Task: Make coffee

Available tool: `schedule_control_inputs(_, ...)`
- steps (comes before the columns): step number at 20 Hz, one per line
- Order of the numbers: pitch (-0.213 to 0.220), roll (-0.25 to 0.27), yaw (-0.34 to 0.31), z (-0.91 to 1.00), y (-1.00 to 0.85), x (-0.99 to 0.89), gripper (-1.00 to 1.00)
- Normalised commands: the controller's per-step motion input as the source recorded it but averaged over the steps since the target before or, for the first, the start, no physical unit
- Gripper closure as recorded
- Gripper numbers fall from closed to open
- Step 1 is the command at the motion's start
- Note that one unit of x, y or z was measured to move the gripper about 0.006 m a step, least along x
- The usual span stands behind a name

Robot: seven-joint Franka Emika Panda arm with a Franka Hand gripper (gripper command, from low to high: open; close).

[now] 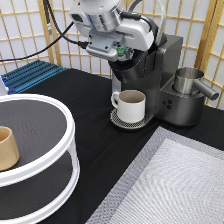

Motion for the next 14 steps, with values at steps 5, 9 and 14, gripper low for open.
schedule_control_inputs(5, -0.036, -0.159, -0.066, 0.00, 0.29, -0.03, 1.00)
schedule_control_inputs(9, -0.065, -0.116, -0.033, 0.01, 0.17, -0.07, -1.00)
schedule_control_inputs(14, -0.058, -0.034, -0.013, 0.01, -0.08, -0.16, -1.00)
